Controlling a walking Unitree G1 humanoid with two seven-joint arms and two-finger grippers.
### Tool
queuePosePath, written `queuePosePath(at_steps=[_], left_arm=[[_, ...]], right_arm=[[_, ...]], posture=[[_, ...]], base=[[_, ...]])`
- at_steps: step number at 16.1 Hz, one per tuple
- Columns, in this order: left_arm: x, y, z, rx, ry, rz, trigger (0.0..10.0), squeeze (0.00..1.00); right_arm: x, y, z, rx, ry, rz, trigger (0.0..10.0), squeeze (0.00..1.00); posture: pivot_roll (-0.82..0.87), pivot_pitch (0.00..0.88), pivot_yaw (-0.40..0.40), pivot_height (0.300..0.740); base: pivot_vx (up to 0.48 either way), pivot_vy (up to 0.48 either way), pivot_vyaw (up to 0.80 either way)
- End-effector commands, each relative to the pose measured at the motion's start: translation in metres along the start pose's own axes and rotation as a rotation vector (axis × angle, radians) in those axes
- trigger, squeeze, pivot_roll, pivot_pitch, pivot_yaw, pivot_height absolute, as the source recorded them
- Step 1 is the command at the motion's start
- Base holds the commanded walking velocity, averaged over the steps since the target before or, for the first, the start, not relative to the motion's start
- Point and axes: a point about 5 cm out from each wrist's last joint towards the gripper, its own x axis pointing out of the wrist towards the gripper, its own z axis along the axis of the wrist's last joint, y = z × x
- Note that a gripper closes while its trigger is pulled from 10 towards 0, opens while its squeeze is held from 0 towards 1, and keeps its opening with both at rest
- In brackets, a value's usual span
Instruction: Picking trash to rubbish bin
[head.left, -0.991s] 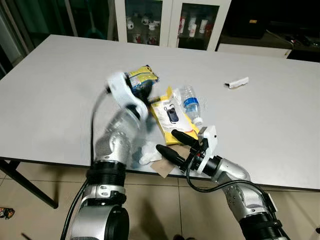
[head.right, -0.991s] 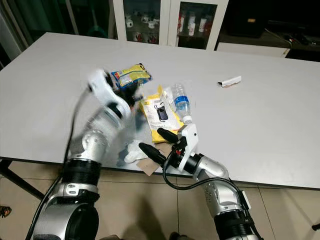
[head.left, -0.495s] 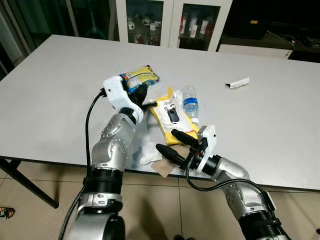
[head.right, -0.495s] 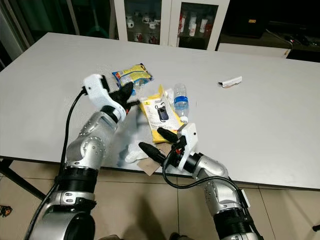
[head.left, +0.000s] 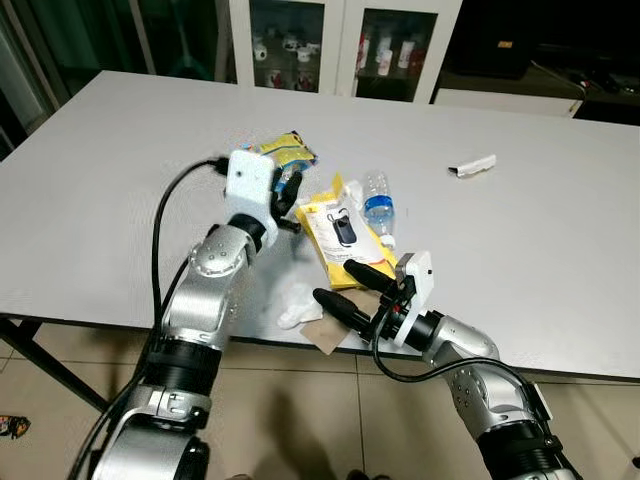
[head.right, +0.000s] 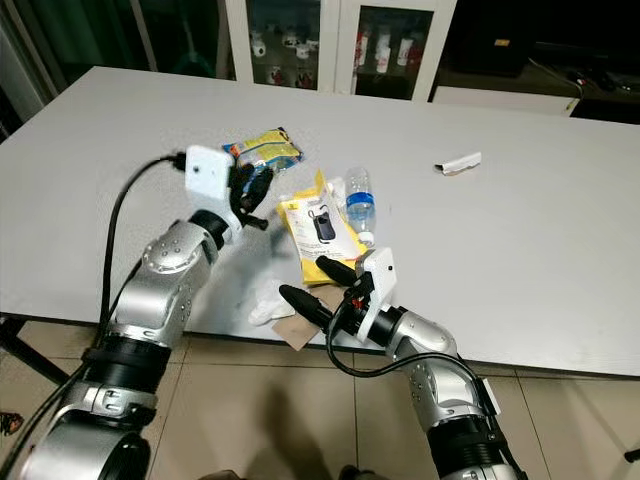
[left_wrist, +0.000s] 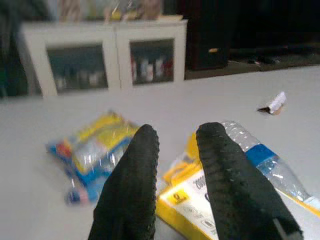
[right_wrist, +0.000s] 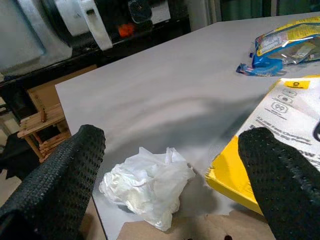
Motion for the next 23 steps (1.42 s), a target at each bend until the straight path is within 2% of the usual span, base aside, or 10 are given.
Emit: queuePosePath(at_steps=[1, 2, 3, 6, 9, 12, 13, 21, 22, 23], left_arm=[[-0.001, -0.01, 0.017, 0.114, -0.079, -0.101, 10.0, 1.0], [-0.001, -0.01, 0.017, 0.114, -0.079, -0.101, 10.0, 1.0], [-0.005, -0.019, 0.021, 0.236, -0.1, -0.206, 10.0, 1.0], [-0.015, -0.03, 0.015, 0.384, -0.087, -0.35, 10.0, 1.0], [-0.02, -0.025, 0.0, 0.313, 0.028, -0.419, 10.0, 1.0], [-0.023, -0.014, 0.005, 0.433, 0.002, -0.379, 10.0, 1.0], [-0.027, -0.013, 0.009, 0.489, -0.024, -0.364, 10.0, 0.0], [-0.037, -0.02, 0.01, 0.415, -0.03, -0.447, 10.0, 0.0], [-0.038, -0.023, 0.008, 0.397, -0.025, -0.475, 10.0, 1.0], [-0.038, -0.027, 0.006, 0.388, -0.019, -0.508, 10.0, 1.0]], right_arm=[[-0.001, -0.004, 0.004, -0.016, -0.006, -0.019, 10.0, 0.0], [-0.001, -0.004, 0.004, -0.016, -0.006, -0.019, 10.0, 0.0], [-0.001, -0.005, 0.003, -0.015, -0.006, -0.022, 10.0, 0.0], [-0.001, -0.005, 0.003, -0.016, -0.006, -0.027, 10.0, 0.0], [-0.003, -0.008, 0.002, -0.023, 0.0, -0.046, 10.0, 0.0], [-0.011, -0.02, -0.002, -0.044, 0.043, -0.116, 10.0, 0.0], [-0.019, -0.031, -0.003, -0.063, 0.065, -0.184, 10.0, 0.0], [-0.043, -0.053, -0.004, -0.095, 0.117, -0.269, 10.0, 0.0], [-0.045, -0.055, -0.003, -0.096, 0.116, -0.282, 10.0, 0.0], [-0.047, -0.057, -0.002, -0.1, 0.113, -0.294, 10.0, 0.0]], posture=[[0.01, 0.018, -0.039, 0.74], [0.01, 0.018, -0.039, 0.74], [0.02, 0.018, -0.038, 0.74], [0.02, 0.018, -0.034, 0.74], [0.02, 0.021, -0.038, 0.74], [0.02, 0.023, -0.039, 0.74], [0.02, 0.024, -0.04, 0.74], [0.02, 0.027, -0.041, 0.74], [0.02, 0.026, -0.04, 0.74], [0.02, 0.025, -0.037, 0.74]], base=[[0.0, 0.0, 0.0], [0.0, 0.0, 0.0], [0.0, 0.0, 0.0], [0.0, 0.0, 0.0], [0.0, 0.0, 0.0], [0.0, 0.0, 0.0], [0.0, 0.0, 0.0], [0.0, 0.0, 0.0], [0.0, 0.0, 0.0], [0.0, 0.0, 0.0]])
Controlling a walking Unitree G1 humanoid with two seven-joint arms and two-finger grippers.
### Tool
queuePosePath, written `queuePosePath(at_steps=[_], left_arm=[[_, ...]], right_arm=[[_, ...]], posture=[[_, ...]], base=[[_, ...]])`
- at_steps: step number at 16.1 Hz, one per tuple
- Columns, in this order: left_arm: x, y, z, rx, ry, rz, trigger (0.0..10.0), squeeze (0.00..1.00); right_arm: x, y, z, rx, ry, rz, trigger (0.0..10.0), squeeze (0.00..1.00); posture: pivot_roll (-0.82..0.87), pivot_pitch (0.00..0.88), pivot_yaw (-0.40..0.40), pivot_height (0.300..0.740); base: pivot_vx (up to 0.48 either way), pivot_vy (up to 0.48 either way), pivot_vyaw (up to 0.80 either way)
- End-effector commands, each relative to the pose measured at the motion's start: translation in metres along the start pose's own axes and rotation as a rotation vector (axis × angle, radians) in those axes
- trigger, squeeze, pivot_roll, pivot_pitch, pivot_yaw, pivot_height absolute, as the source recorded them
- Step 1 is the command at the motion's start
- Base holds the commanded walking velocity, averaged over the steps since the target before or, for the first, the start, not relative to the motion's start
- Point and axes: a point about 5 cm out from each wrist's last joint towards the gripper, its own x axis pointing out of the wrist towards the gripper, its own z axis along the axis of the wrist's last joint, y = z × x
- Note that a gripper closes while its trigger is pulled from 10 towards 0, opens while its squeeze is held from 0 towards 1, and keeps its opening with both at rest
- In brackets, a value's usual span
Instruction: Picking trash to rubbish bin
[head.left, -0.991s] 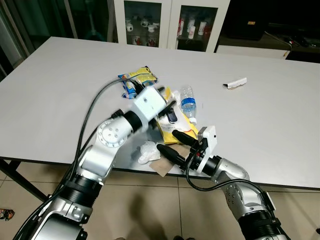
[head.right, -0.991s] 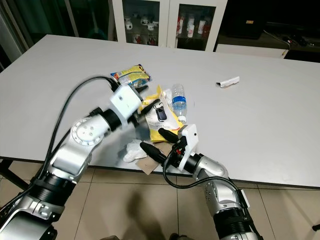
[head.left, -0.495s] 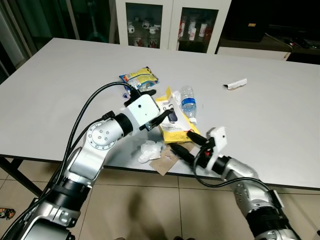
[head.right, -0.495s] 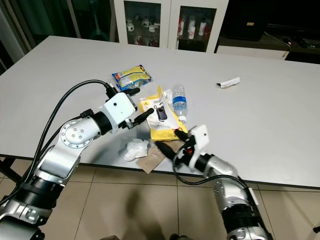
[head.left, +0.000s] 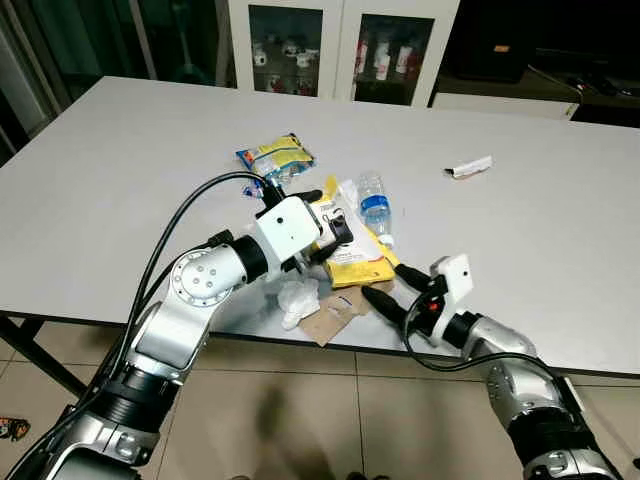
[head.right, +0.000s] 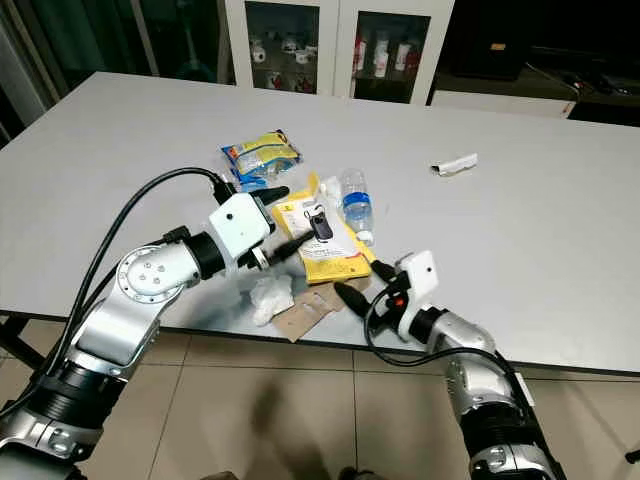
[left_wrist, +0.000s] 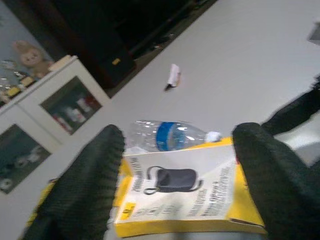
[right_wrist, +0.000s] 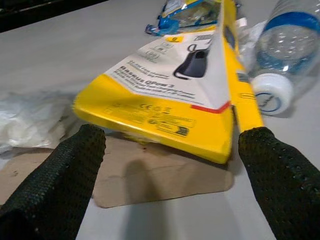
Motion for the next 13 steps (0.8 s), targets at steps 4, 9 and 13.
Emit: queuePosePath(at_steps=[4, 9, 13], left_arm=[[0.001, -0.014, 0.01, -0.031, -0.052, -0.099, 10.0, 1.0], [0.001, -0.024, 0.015, -0.038, -0.068, -0.228, 10.0, 1.0], [0.004, -0.038, -0.002, 0.155, 0.031, -0.298, 10.0, 0.0]], right_arm=[[-0.006, -0.015, 0.008, -0.03, -0.03, -0.078, 10.0, 0.0], [-0.006, -0.027, 0.02, -0.044, -0.087, -0.179, 10.0, 0.0], [-0.001, -0.025, 0.02, -0.037, -0.102, -0.177, 10.0, 0.0]], posture=[[0.02, 0.017, -0.034, 0.74], [0.02, 0.004, -0.029, 0.74], [0.02, 0.002, -0.026, 0.74]], base=[[0.0, 0.0, 0.0], [0.0, 0.0, 0.0], [0.0, 0.0, 0.0]])
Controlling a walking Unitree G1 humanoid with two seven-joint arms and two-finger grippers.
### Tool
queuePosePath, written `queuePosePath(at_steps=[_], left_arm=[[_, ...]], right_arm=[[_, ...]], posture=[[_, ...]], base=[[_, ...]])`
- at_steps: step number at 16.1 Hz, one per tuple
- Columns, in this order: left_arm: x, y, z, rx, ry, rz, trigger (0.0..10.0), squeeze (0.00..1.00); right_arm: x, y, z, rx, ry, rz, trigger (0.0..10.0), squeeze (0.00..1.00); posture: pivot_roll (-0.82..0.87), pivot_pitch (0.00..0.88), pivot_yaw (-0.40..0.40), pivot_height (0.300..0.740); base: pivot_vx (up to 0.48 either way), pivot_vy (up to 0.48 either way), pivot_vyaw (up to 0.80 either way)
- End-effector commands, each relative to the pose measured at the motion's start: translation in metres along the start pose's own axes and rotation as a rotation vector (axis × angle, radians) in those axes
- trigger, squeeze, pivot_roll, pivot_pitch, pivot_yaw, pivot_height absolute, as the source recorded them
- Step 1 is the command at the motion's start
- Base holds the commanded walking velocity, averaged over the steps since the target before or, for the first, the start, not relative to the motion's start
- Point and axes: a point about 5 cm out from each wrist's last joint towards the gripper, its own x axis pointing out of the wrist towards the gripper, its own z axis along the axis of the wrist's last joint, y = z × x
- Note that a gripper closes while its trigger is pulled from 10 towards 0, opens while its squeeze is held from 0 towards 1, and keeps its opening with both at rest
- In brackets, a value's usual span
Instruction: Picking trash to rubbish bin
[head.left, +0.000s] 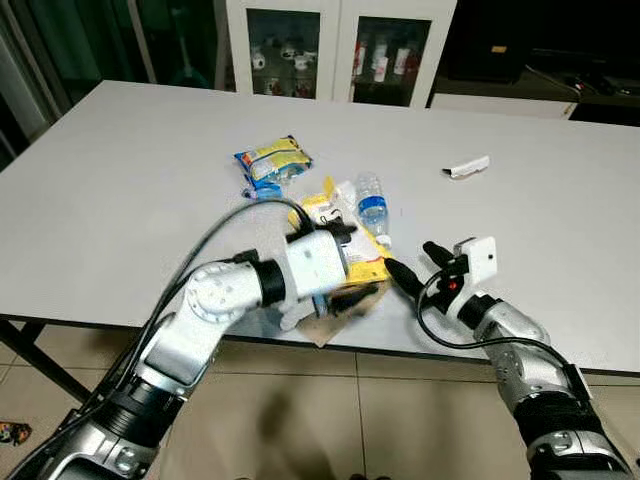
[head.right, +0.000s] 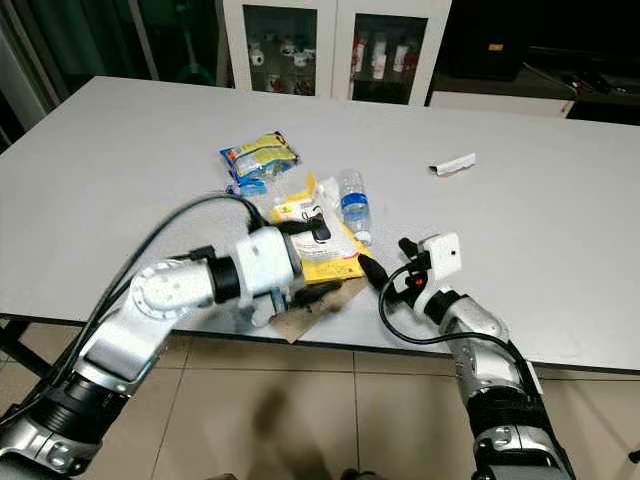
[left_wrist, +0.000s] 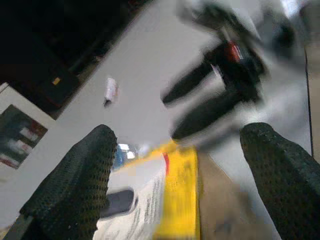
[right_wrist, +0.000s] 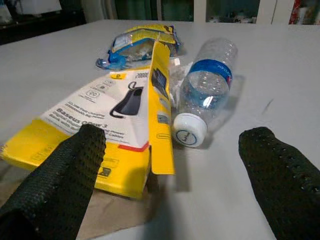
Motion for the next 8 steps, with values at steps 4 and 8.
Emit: queuePosePath(at_steps=[4, 8], left_arm=[[0.004, -0.008, -0.019, 0.14, 0.127, -0.059, 10.0, 0.0], [0.005, -0.006, -0.037, 0.274, 0.233, -0.057, 10.0, 0.0]], right_arm=[[0.001, 0.0, 0.001, 0.006, -0.018, -0.014, 10.0, 0.0], [0.002, 0.001, -0.001, 0.013, -0.018, -0.011, 10.0, 0.0]], posture=[[0.02, 0.006, -0.022, 0.74], [0.02, 0.011, -0.022, 0.74]], base=[[0.0, 0.0, 0.0], [0.0, 0.0, 0.0]])
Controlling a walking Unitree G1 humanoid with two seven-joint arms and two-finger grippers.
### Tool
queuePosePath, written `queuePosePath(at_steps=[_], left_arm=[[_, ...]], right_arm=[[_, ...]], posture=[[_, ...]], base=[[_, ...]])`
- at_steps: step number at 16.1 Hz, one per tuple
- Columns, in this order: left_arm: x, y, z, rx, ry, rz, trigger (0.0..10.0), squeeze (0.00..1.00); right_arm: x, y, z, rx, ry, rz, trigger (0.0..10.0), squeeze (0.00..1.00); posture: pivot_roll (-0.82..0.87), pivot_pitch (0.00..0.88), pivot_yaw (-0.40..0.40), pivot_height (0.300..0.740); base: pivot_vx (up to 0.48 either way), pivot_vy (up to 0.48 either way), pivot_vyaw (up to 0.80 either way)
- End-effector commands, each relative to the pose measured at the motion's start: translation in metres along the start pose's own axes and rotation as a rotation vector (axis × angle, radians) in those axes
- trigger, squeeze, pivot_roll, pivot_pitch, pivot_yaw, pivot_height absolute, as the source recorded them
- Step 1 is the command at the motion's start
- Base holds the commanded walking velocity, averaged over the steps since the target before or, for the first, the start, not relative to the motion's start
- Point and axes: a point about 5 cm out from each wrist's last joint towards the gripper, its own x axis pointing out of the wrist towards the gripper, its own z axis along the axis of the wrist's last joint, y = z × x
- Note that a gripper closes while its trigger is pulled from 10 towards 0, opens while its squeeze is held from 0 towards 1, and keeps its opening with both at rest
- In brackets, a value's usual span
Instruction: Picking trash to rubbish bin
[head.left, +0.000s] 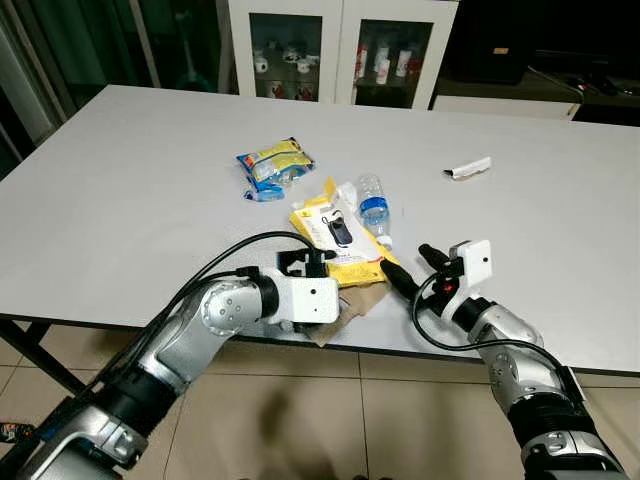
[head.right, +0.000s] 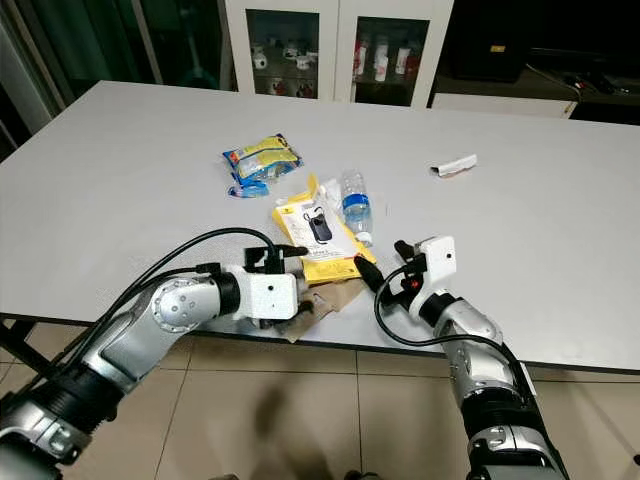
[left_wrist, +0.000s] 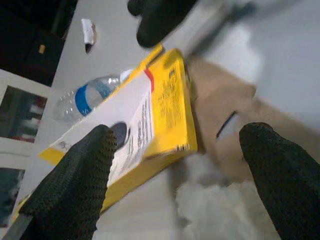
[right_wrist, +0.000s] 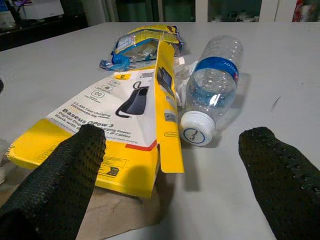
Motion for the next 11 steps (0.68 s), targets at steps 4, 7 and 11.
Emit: queuePosePath(at_steps=[4, 7, 11], left_arm=[[0.006, 0.002, -0.006, 0.114, 0.051, 0.02, 10.0, 0.0], [0.01, 0.004, -0.008, 0.13, 0.074, 0.05, 10.0, 0.0], [0.017, 0.007, -0.011, 0.137, 0.106, 0.127, 10.0, 0.0]], right_arm=[[0.002, 0.0, 0.003, -0.001, -0.019, -0.005, 10.0, 0.0], [0.002, 0.001, 0.003, 0.003, -0.022, -0.002, 10.0, 0.0], [0.003, 0.002, 0.002, 0.005, -0.024, -0.002, 10.0, 0.0]], posture=[[0.02, 0.014, -0.019, 0.74], [0.02, 0.015, -0.017, 0.74], [0.02, 0.017, -0.016, 0.74]], base=[[0.0, 0.0, 0.0], [0.0, 0.0, 0.0], [0.0, 0.0, 0.0]])
